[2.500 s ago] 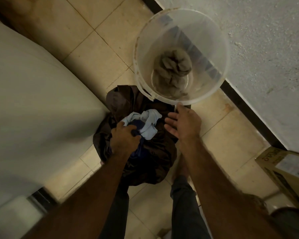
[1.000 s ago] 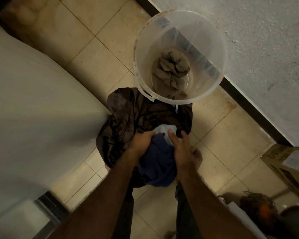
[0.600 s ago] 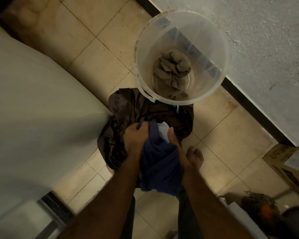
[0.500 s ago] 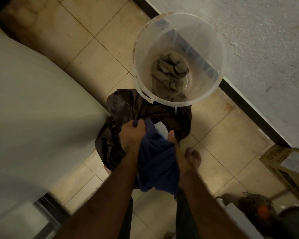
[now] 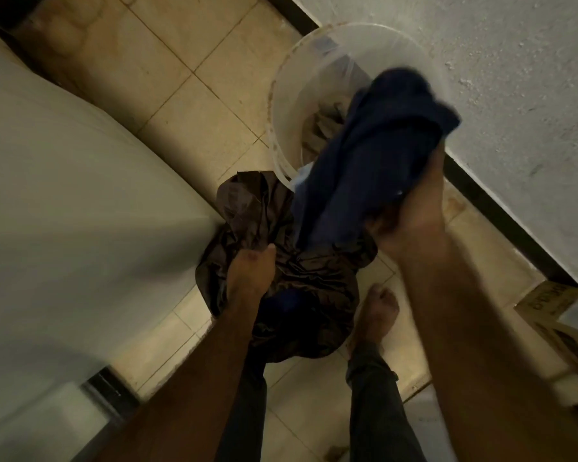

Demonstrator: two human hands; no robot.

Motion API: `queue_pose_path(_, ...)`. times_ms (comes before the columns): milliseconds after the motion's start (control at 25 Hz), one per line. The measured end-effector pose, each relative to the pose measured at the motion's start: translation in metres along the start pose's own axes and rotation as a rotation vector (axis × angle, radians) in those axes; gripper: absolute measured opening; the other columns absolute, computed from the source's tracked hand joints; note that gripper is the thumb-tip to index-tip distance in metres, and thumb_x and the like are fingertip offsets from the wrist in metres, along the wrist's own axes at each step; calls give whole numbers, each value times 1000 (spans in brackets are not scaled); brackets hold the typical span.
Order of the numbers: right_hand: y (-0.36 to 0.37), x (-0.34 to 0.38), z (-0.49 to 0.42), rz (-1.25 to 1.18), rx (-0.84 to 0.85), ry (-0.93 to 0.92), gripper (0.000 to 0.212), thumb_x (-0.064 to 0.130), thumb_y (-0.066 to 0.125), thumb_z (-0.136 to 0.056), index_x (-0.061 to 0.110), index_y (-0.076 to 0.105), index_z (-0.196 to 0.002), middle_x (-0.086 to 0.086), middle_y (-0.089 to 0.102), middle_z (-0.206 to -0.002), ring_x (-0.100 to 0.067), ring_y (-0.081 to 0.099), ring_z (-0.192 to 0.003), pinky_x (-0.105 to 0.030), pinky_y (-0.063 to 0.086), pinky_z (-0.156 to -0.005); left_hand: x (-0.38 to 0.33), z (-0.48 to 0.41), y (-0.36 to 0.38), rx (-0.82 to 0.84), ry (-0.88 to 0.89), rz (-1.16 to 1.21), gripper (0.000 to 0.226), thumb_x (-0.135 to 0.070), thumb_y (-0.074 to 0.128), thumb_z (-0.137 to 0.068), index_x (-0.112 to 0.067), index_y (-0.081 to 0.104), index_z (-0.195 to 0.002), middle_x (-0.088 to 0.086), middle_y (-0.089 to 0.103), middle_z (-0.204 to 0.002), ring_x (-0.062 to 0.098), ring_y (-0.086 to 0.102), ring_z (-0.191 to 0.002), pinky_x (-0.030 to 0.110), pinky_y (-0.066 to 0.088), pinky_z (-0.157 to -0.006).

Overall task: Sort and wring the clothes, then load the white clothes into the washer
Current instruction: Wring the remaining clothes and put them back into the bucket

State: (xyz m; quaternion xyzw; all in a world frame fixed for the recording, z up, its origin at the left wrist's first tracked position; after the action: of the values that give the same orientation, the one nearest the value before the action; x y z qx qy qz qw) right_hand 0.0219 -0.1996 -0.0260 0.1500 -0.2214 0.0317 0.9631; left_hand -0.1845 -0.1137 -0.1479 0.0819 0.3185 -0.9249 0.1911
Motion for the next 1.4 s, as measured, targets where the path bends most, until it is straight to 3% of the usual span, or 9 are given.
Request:
queue_pose_path(240, 6, 13, -24, 76, -90, 48, 70, 66, 52, -93, 13, 46, -139, -20, 67, -117, -33, 76, -92, -43, 63, -79, 50, -5, 2, 76, -96, -156, 44, -46, 59, -91, -7, 70, -109, 13, 72, -110, 32, 66, -102, 32, 50, -85)
queue_pose_path(520, -10, -77, -40, 411, -133, 195, 37, 41, 60, -99, 11, 63, -121, -14, 71, -108, -26, 73, -96, -34, 62, -71, 13, -6, 21, 60, 172, -92, 30, -37, 61, -96, -16, 58, -75, 0, 58, -75, 26, 60, -84, 28, 39, -71)
queue_pose_path(640, -10, -108, -48, 539, -123, 202, 18, 30, 58, -101, 15, 66, -95, -21, 70, -99, -25, 64, -84, -32, 55, -67, 12, -12, 24, -80, 130, 6, 33, -41, 69, -88, -17, 66, -111, 8, 62, -120, 28, 59, -110, 34, 48, -88)
queue_pose_path(760, -18, -139, -58, 738, -67, 184, 29, 31, 59, -99, 5, 70, -99, -15, 69, -92, -31, 67, -83, -42, 59, -77, 35, -16, 10, -272, 17, -226, 49, -46, 70, -84, -30, 59, -128, 12, 22, -156, 41, 28, -139, 55, 36, -110)
queue_pose_path(880, -30, -164, -66, 960, 21, 172, 31, 42, 61, -94, 16, 70, -80, -11, 70, -88, -39, 69, -96, -55, 56, -93, 64, -33, -1, -141, -69, -332, 57, -48, 73, -81, -37, 57, -134, 8, 4, -164, 40, 8, -148, 60, 24, -117)
queue_pose_path(1000, -39, -168, -58, 1054, 37, 172, 34, 44, 62, -94, 23, 62, -67, -8, 69, -86, -37, 68, -95, -51, 56, -93, 83, -52, -3, 53, -86, -446, 62, -55, 69, -81, -26, 58, -135, 11, 27, -161, 39, 21, -147, 54, 25, -119)
queue_pose_path(1200, -52, -155, -51, 1214, 33, 104, 34, 40, 57, -100, 13, 65, -80, -4, 63, -88, -31, 63, -98, -38, 49, -96, 61, -32, -1, -74, -84, 93, 24, -43, 73, -83, -22, 78, -94, 7, 75, -106, 32, 68, -101, 38, 54, -94)
queue_pose_path(1320, -40, -153, -46, 1099, -21, 169, 44, 55, 60, -93, 13, 66, -106, -2, 65, -105, -28, 62, -106, -40, 50, -100, 34, -1, 6, 184, -98, 414, 24, -38, 73, -85, -18, 76, -97, 11, 74, -109, 31, 69, -106, 46, 54, -98)
queue_pose_path(1400, -26, -154, -37, 829, -45, 362, 80, 72, 67, -77, 23, 52, -138, 1, 56, -133, -31, 56, -123, -51, 48, -104, 16, 21, 13, 414, -169, 680, 26, -28, 58, -98, -11, 69, -114, 12, 71, -113, 31, 66, -110, 48, 50, -102)
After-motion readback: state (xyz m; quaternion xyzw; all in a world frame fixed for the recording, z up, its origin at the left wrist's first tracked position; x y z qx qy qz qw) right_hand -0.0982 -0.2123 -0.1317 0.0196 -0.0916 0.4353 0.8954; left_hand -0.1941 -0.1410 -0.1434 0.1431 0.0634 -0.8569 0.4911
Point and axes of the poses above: each hand's wrist, its own z-axis away from the middle knuckle, its own y-axis out of the palm, x = y × z, the point moved 2 cm from there along -z, towards the middle knuckle
